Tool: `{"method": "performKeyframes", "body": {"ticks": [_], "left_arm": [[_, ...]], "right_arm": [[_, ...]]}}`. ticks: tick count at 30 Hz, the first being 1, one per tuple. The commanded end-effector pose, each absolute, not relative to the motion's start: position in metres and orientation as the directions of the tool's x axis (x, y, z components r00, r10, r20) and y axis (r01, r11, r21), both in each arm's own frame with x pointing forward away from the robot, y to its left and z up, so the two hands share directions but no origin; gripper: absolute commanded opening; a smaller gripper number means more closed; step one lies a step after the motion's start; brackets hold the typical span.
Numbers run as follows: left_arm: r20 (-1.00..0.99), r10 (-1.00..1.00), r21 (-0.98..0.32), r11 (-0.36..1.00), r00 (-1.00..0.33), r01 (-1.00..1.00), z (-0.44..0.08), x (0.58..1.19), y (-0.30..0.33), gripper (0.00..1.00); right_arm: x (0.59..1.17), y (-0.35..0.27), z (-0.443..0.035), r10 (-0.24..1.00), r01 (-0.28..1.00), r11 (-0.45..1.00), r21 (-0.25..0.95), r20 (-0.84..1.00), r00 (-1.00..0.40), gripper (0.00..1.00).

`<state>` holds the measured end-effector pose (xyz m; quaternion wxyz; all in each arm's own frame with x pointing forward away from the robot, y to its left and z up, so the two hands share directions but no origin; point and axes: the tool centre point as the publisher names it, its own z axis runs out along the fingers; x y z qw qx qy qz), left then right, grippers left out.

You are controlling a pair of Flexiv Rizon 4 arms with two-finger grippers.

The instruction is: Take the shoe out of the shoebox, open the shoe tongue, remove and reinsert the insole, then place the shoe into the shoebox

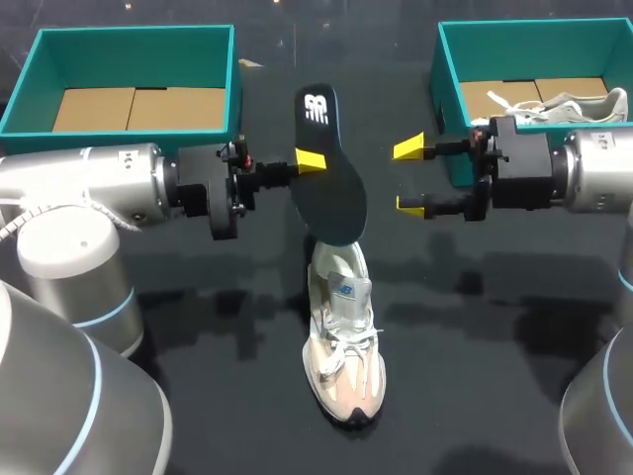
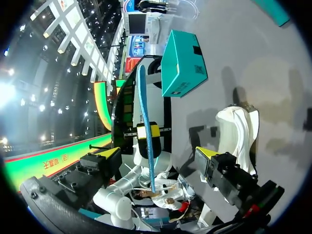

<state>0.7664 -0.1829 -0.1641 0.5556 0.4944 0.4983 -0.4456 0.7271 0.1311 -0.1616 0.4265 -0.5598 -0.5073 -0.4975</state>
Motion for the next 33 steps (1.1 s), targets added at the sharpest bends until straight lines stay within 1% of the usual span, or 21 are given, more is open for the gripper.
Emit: {"method": "performKeyframes", "body": {"ticks": [1,6,11,13,14,16,18,19,22,26,27,29,30,32,33], "left_arm": [[-0.991,-0.009,0.136,0.100,0.137,0.986,-0.170,0.775,-0.191,0.00],[-0.984,-0.015,0.176,0.087,0.178,0.981,-0.172,0.778,-0.194,0.00],[-0.980,-0.007,0.196,0.089,0.198,0.976,-0.174,0.782,-0.199,0.00],[-0.980,-0.004,0.197,0.089,0.198,0.976,-0.174,0.782,-0.200,0.00],[-0.980,-0.001,0.199,0.090,0.200,0.976,-0.175,0.783,-0.201,0.00],[-0.979,0.003,0.201,0.089,0.202,0.975,-0.175,0.783,-0.203,0.00],[-0.980,0.004,0.200,0.089,0.201,0.976,-0.175,0.784,-0.204,0.00],[-0.980,0.004,0.199,0.090,0.200,0.976,-0.175,0.785,-0.205,0.00],[-0.980,0.003,0.197,0.089,0.198,0.976,-0.176,0.785,-0.206,0.00],[-0.980,0.003,0.199,0.090,0.199,0.976,-0.176,0.786,-0.206,0.00],[-0.980,0.004,0.198,0.089,0.199,0.976,-0.176,0.786,-0.207,0.00],[-0.980,0.004,0.198,0.087,0.198,0.976,-0.176,0.786,-0.207,0.00],[-0.980,0.003,0.197,0.087,0.198,0.977,-0.176,0.785,-0.208,0.00],[-0.980,0.002,0.197,0.086,0.198,0.977,-0.175,0.785,-0.208,0.00],[-0.980,0.001,0.197,0.085,0.198,0.977,-0.175,0.785,-0.208,0.00]], "right_arm": [[0.732,0.149,-0.166,0.145,0.994,-0.101,0.052,0.989,-0.037,1.00],[0.732,0.159,-0.170,0.159,0.996,-0.053,0.076,0.985,-0.067,1.00],[0.731,0.168,-0.172,0.177,0.994,-0.042,0.100,0.980,-0.091,1.00],[0.730,0.171,-0.173,0.176,0.993,-0.033,0.110,0.979,-0.102,0.87],[0.729,0.172,-0.174,0.174,0.993,-0.029,0.112,0.979,-0.105,0.85],[0.729,0.175,-0.175,0.173,0.993,-0.022,0.118,0.978,-0.113,0.76],[0.728,0.177,-0.176,0.172,0.992,-0.017,0.121,0.978,-0.117,0.71],[0.728,0.177,-0.176,0.171,0.992,-0.015,0.122,0.978,-0.118,0.69],[0.727,0.179,-0.175,0.169,0.992,-0.007,0.126,0.978,-0.122,0.71],[0.727,0.182,-0.175,0.171,0.992,0.001,0.127,0.977,-0.125,0.68],[0.727,0.183,-0.175,0.173,0.992,0.002,0.127,0.977,-0.125,0.66],[0.727,0.184,-0.176,0.176,0.992,0.004,0.126,0.976,-0.125,0.58],[0.727,0.185,-0.175,0.177,0.992,0.007,0.127,0.976,-0.127,0.49],[0.727,0.186,-0.176,0.178,0.992,0.010,0.129,0.976,-0.128,0.44],[0.727,0.187,-0.176,0.177,0.992,0.012,0.129,0.976,-0.130,0.44]]}}
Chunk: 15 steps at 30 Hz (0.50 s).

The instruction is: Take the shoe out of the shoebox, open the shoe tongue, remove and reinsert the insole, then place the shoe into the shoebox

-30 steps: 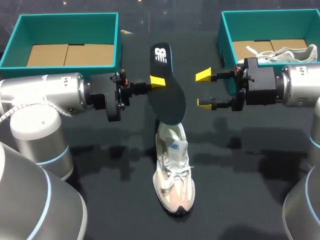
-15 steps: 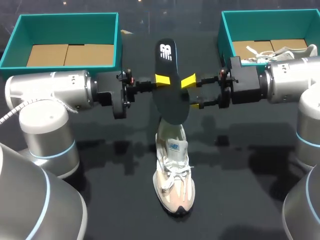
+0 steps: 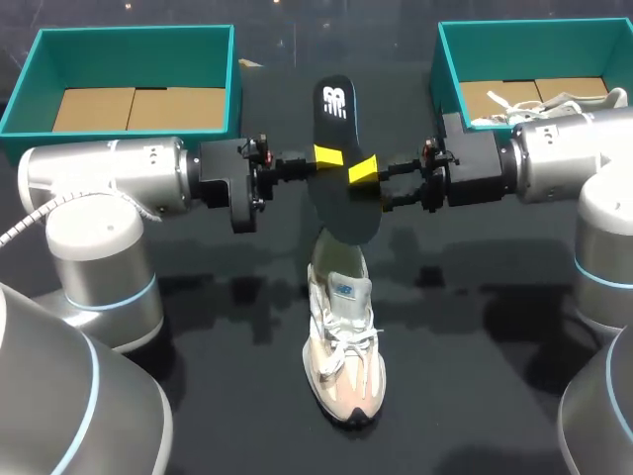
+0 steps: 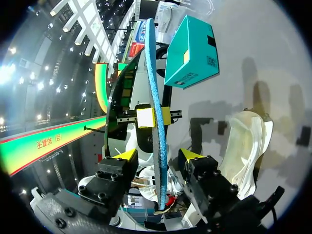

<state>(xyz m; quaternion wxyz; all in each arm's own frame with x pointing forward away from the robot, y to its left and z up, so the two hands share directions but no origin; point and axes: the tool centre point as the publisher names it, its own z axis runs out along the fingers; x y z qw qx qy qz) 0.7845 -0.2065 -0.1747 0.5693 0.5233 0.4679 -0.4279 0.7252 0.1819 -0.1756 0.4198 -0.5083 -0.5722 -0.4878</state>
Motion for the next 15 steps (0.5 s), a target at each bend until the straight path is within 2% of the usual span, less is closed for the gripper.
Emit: {"method": "performKeyframes", "body": {"ticks": [1,9,15], "left_arm": [[-0.980,0.000,0.198,0.085,0.198,0.977,-0.1744,0.7855,-0.2084,0.00],[-0.981,-0.002,0.196,0.080,0.196,0.977,-0.1745,0.7863,-0.2101,0.00],[-0.980,-0.003,0.197,0.073,0.198,0.978,-0.1751,0.7858,-0.2111,0.00]], "right_arm": [[0.7271,0.1872,-0.1757,0.178,0.991,0.014,0.130,0.975,-0.130,0.44],[0.7273,0.1908,-0.1762,0.178,0.992,0.021,0.128,0.975,-0.130,0.38],[0.7291,0.1916,-0.1775,0.175,0.992,0.024,0.122,0.977,-0.125,0.25]]}}
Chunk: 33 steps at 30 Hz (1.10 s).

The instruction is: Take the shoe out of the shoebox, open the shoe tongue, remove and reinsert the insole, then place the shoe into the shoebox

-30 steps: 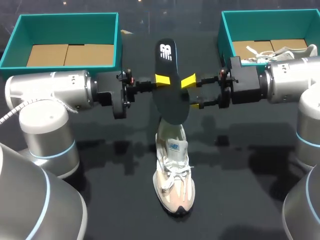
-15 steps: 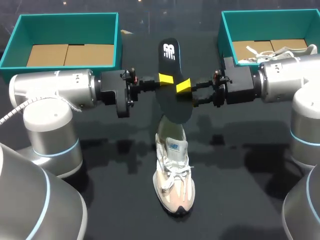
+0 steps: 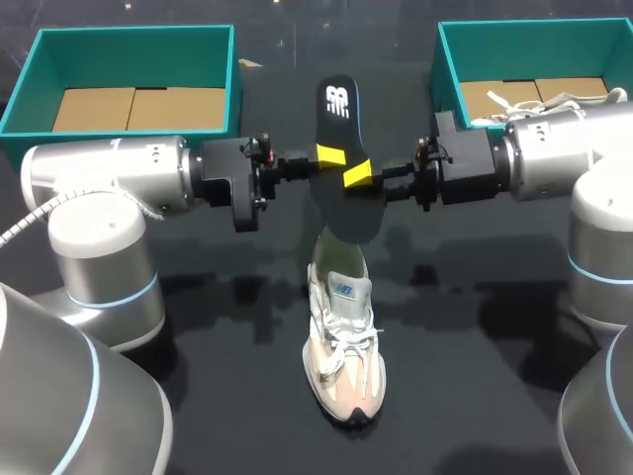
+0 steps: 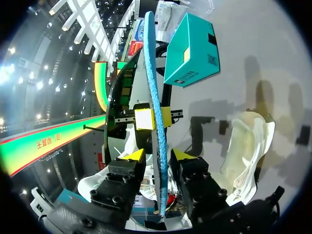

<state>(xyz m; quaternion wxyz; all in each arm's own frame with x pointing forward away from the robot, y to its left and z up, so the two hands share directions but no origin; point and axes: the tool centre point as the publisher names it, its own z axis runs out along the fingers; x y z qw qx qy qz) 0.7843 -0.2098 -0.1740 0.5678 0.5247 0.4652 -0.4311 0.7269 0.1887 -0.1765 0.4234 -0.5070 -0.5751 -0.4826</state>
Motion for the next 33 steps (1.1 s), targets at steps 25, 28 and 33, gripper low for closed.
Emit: {"method": "performKeyframes", "body": {"ticks": [25,28,33], "left_arm": [[-0.979,-0.010,0.202,0.057,0.203,0.978,-0.1761,0.7843,-0.2138,0.00],[-0.979,-0.011,0.202,0.053,0.203,0.978,-0.1762,0.7835,-0.2137,0.00],[-0.985,-0.020,0.169,0.023,0.169,0.985,-0.1747,0.7804,-0.2096,0.84]], "right_arm": [[0.7311,0.1937,-0.1784,0.168,0.993,0.032,0.115,0.979,-0.119,0.05],[0.7323,0.1930,-0.1791,0.167,0.993,0.029,0.111,0.979,-0.114,0.00],[0.7342,0.1914,-0.1814,0.161,0.994,0.025,0.111,0.980,-0.113,0.00]]}}
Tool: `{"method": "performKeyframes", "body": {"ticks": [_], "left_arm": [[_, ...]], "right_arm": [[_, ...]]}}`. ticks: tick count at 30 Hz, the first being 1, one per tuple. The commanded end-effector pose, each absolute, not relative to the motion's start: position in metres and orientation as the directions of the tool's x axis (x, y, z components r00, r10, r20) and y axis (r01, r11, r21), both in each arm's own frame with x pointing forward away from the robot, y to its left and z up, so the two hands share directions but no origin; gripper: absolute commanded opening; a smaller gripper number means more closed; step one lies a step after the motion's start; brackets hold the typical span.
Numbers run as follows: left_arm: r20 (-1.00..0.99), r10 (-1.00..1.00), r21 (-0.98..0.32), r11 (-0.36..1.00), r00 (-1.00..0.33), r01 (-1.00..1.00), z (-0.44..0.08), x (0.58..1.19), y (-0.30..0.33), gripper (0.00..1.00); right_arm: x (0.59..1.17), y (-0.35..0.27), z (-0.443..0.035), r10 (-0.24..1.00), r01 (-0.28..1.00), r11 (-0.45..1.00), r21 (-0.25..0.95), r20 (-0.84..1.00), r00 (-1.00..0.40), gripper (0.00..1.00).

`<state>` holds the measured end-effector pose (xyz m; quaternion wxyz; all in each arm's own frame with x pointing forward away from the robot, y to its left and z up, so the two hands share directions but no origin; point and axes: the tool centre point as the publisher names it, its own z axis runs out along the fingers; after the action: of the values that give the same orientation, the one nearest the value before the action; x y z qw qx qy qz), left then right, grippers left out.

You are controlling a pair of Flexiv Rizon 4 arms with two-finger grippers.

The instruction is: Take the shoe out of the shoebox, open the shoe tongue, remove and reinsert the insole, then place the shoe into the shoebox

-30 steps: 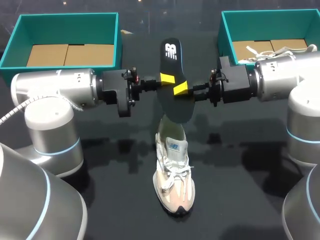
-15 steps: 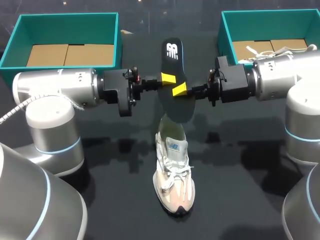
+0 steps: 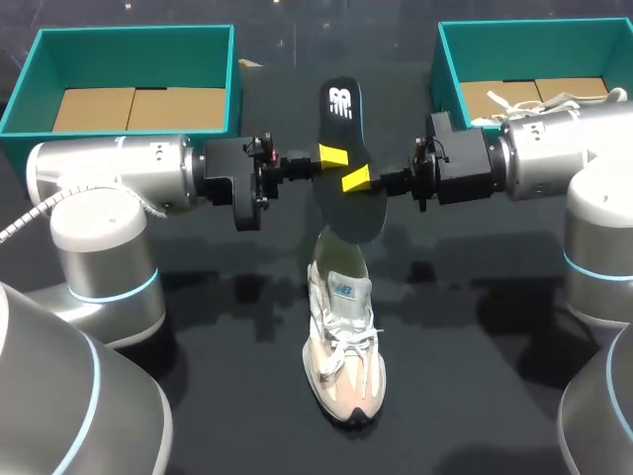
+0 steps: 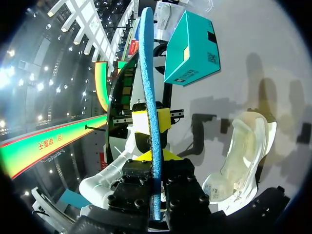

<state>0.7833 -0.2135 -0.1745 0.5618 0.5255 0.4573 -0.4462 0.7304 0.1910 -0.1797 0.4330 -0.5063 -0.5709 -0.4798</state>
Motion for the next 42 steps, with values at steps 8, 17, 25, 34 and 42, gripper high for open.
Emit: {"method": "performKeyframes", "body": {"ticks": [8,17,25,34,42], "left_arm": [[-0.999,0.047,0.024,-0.049,0.027,0.999,-0.171,0.765,-0.181,1.00],[-0.971,0.231,0.033,-0.090,0.053,0.995,-0.169,0.758,-0.164,1.00],[-0.969,0.246,0.013,-0.084,0.033,0.996,-0.170,0.759,-0.162,1.00],[-0.808,0.587,0.032,0.145,-0.060,0.989,-0.179,0.758,-0.138,1.00],[-0.808,0.587,0.032,0.145,-0.060,0.989,-0.179,0.758,-0.138,1.00]], "right_arm": [[0.740,0.179,-0.183,0.166,0.985,0.003,0.173,0.971,-0.171,0.00],[0.744,0.175,-0.181,0.171,0.973,0.007,0.229,0.959,-0.227,0.00],[0.743,0.175,-0.180,0.150,0.966,0.032,0.256,0.955,-0.258,0.00],[0.755,0.171,-0.186,0.161,0.891,0.043,0.452,0.877,-0.452,0.00],[0.758,0.173,-0.188,0.205,0.886,0.030,0.463,0.864,-0.459,0.00]]}}
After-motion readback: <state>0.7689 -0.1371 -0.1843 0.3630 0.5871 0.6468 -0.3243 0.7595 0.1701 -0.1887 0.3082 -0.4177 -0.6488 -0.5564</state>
